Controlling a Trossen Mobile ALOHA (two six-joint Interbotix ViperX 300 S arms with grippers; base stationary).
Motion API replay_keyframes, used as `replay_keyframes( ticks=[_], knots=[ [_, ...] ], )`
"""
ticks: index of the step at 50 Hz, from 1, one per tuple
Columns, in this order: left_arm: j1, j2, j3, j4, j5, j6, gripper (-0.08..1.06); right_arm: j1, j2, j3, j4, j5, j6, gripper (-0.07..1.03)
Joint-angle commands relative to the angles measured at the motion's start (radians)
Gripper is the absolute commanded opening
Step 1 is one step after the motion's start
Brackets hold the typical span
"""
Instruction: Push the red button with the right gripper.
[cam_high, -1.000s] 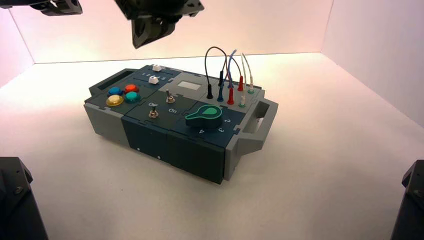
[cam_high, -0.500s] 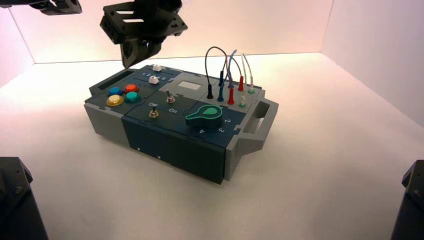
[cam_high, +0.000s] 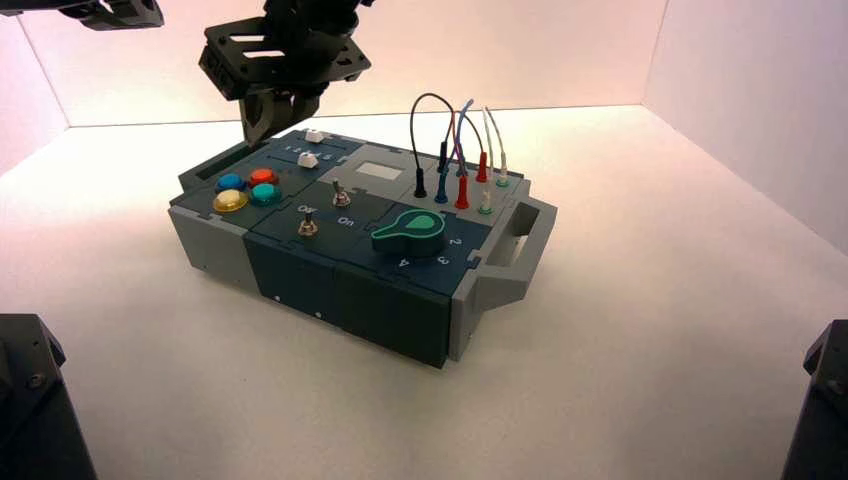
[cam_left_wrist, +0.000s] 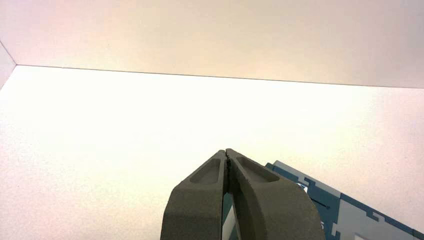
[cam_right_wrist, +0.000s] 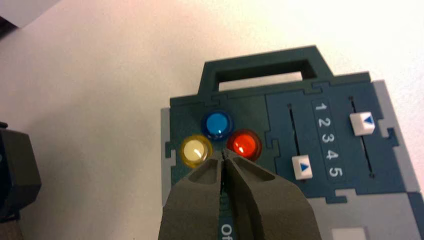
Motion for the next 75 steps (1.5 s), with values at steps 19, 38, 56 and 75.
replay_keyframes(
  ticks=[19,38,56,75],
  knots=[
    [0.008,-0.005,-0.014,0.000,-0.006,0.002,-0.03,-0.002,0.034,-0.084,-0.014,0.021,-0.006,-0.02],
    [0.006,0.003,-0.015,0.000,-0.008,0.003,-0.03,-0.015,0.049,-0.081,-0.015,0.021,-0.006,-0.02],
    [0.023,0.003,-0.012,0.000,-0.006,0.002,-0.03,-0.015,0.066,-0.087,-0.015,0.021,-0.006,-0.02],
    [0.035,0.000,-0.009,0.000,-0.005,0.000,-0.03,-0.015,0.094,-0.107,-0.015,0.023,-0.006,-0.02]
  ],
)
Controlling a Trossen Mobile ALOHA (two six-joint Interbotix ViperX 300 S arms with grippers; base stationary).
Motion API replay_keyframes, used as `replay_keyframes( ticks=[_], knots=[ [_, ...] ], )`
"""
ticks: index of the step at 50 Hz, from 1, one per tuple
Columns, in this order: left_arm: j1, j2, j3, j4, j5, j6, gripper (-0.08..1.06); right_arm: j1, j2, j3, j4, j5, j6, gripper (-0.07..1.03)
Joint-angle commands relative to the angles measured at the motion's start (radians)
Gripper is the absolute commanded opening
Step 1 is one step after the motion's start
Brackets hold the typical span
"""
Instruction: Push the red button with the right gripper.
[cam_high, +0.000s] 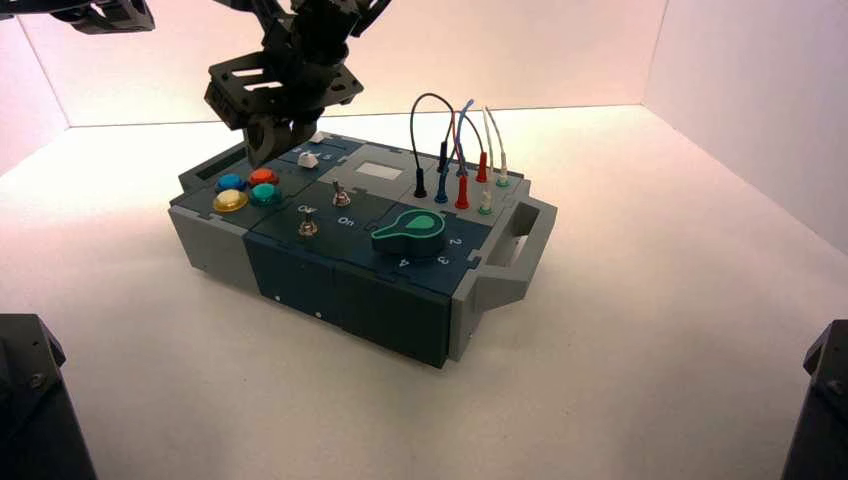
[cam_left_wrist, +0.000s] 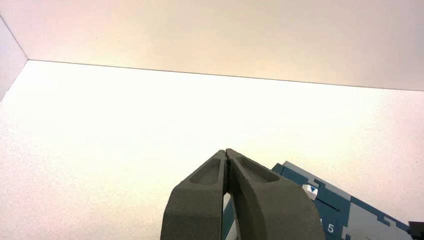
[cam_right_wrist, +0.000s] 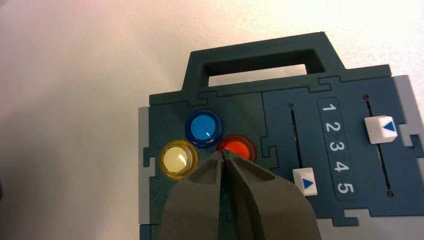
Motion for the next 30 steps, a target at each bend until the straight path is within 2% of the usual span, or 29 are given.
replay_keyframes(
  ticks=[1,30],
  knots=[
    [0.005,-0.003,-0.011,0.000,-0.006,0.002,-0.03,0.000,-0.015,-0.037,0.002,-0.005,-0.005,-0.02],
    [0.005,-0.006,-0.011,0.000,-0.005,0.000,-0.03,-0.012,0.011,-0.048,0.002,0.002,-0.003,-0.02]
  ],
)
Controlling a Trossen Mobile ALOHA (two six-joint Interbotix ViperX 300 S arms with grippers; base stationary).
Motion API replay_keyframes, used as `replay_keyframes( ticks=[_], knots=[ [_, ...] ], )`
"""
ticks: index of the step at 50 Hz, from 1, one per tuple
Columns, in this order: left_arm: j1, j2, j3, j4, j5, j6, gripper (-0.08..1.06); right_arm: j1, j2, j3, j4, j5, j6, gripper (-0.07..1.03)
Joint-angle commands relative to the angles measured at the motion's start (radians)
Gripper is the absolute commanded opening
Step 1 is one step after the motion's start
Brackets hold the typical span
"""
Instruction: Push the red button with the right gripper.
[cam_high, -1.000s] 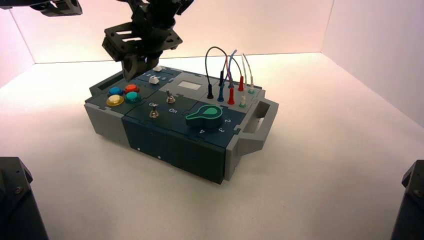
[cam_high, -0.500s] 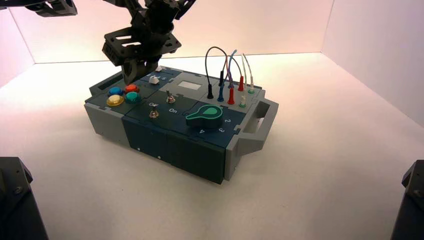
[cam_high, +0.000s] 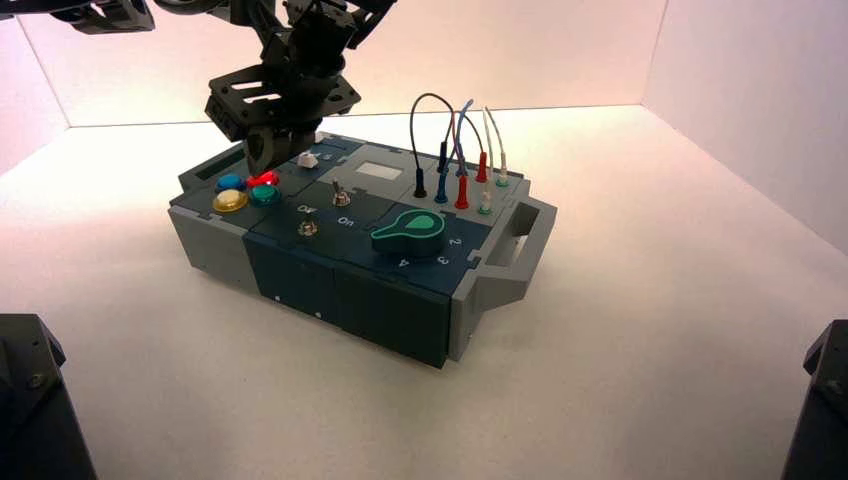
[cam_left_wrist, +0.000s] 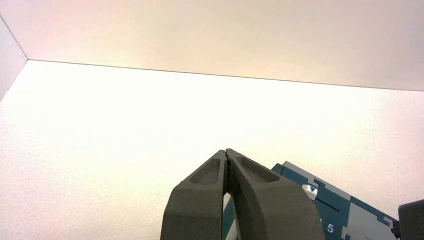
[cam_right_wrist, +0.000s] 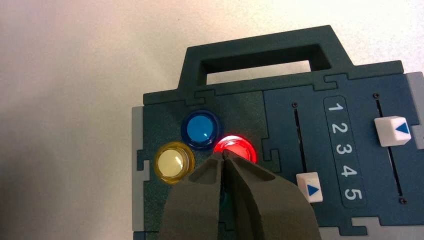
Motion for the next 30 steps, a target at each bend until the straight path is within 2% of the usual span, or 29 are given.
replay_keyframes(
  ticks=[1,9,30],
  knots=[
    [0.006,-0.006,-0.011,0.000,-0.005,0.000,-0.03,-0.014,-0.020,-0.028,0.002,-0.003,-0.003,-0.02],
    [0.006,-0.006,-0.011,-0.002,-0.005,0.000,-0.03,-0.032,-0.021,-0.026,0.005,0.002,0.002,-0.02],
    [0.006,-0.008,-0.011,0.000,-0.005,0.000,-0.03,-0.032,-0.018,-0.028,0.005,0.003,0.002,-0.02]
  ],
)
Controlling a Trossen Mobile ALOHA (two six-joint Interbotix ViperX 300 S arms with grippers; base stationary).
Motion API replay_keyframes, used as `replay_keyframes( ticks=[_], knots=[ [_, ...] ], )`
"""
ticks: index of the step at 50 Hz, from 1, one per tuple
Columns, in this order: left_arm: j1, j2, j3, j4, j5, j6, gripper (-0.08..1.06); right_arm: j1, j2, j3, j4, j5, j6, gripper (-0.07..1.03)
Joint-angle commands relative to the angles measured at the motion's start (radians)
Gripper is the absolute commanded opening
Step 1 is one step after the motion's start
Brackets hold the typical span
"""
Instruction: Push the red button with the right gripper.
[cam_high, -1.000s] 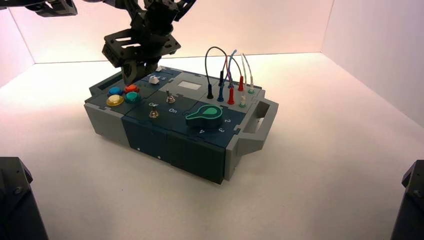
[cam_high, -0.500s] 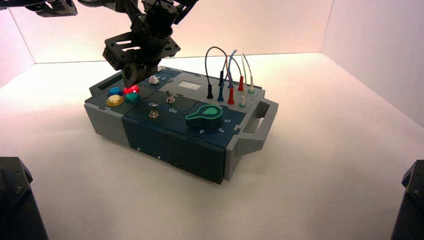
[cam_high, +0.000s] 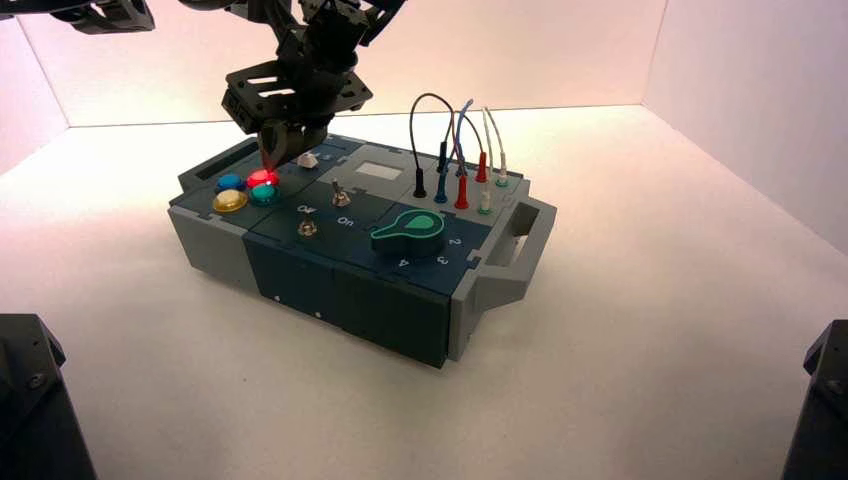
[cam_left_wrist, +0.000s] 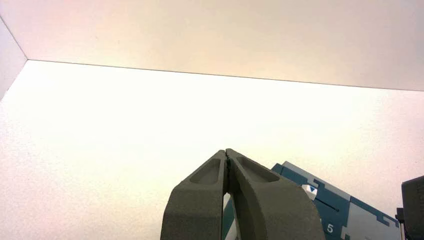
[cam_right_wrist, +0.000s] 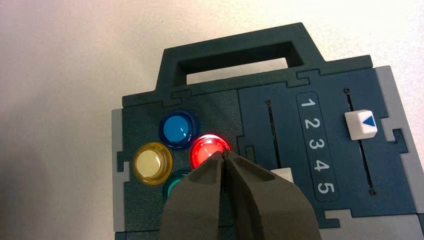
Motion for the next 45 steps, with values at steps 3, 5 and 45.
replay_keyframes(
  ticks=[3,5,45],
  knots=[
    [0.006,-0.008,-0.012,-0.002,-0.005,0.000,-0.03,0.002,-0.018,-0.026,0.003,-0.003,-0.002,-0.02],
    [0.006,-0.009,-0.011,0.000,-0.006,0.000,-0.03,0.000,-0.018,-0.026,0.003,-0.003,-0.002,-0.02],
    [0.006,-0.005,-0.011,0.000,-0.005,0.000,-0.03,0.005,0.003,-0.046,0.012,0.021,0.000,-0.02]
  ],
)
